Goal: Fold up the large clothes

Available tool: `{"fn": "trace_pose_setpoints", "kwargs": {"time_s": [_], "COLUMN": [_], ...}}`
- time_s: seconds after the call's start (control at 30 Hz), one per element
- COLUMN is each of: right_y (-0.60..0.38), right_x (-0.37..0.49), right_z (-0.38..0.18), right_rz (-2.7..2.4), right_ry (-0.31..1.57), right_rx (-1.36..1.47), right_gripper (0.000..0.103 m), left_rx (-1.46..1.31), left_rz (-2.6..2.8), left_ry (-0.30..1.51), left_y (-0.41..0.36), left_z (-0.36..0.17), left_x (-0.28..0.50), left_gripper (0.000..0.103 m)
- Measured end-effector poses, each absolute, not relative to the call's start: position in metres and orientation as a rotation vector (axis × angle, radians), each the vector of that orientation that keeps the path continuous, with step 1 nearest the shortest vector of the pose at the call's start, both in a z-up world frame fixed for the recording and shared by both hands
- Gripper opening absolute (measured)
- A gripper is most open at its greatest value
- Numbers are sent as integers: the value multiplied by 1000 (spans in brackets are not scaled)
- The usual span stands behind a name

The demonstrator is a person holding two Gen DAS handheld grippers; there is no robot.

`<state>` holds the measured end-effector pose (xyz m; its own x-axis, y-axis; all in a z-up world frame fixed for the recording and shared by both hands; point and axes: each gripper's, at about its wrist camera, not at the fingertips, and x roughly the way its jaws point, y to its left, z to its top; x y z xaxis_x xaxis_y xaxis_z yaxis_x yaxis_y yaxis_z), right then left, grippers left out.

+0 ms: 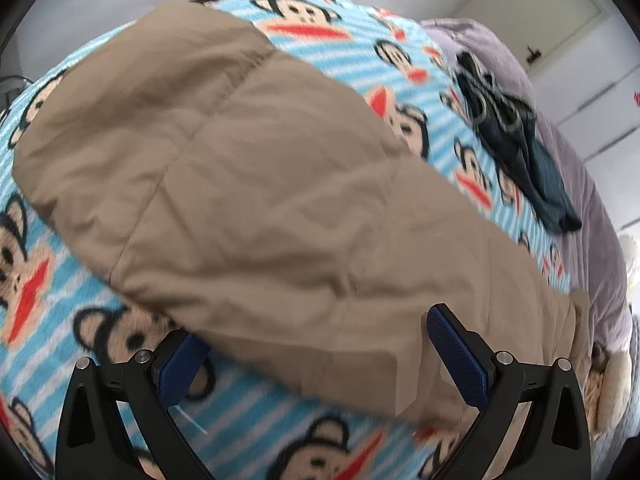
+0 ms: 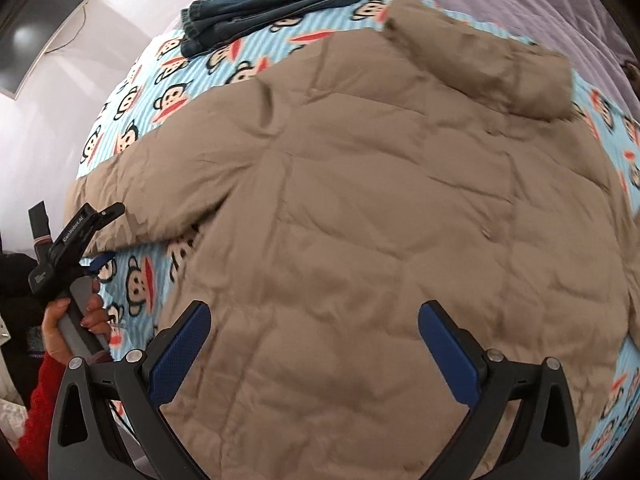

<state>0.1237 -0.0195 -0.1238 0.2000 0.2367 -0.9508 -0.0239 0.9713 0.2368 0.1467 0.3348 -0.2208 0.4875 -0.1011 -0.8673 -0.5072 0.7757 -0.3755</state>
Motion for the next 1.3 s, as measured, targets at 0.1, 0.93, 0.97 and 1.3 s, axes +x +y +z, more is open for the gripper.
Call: {"fn": "trace_pose_setpoints", "kwargs": {"time_s": [0.1,0.93,0.97,1.3], "right_y": [-9,38,28,-155], "right_x": [137,210,209,136], "right_z": [-131,-198,-194,-164], "right_rz": [194,363,371,8], "right_ry": [1352,1298,1299,1176], "right_rx": [193,437,475,603], "right_gripper": [103,26,26,26], "left_rx": [-649,-204,-191,64], "left_rz": [299,-282,-310,-619], "left_ry": [999,748,756,873], "left_y": [335,164,152,-15], "left_z": [-216,-53,-54,-100], "left_x": [152,182,184,173], "left_gripper": [78,8,8,8]}}
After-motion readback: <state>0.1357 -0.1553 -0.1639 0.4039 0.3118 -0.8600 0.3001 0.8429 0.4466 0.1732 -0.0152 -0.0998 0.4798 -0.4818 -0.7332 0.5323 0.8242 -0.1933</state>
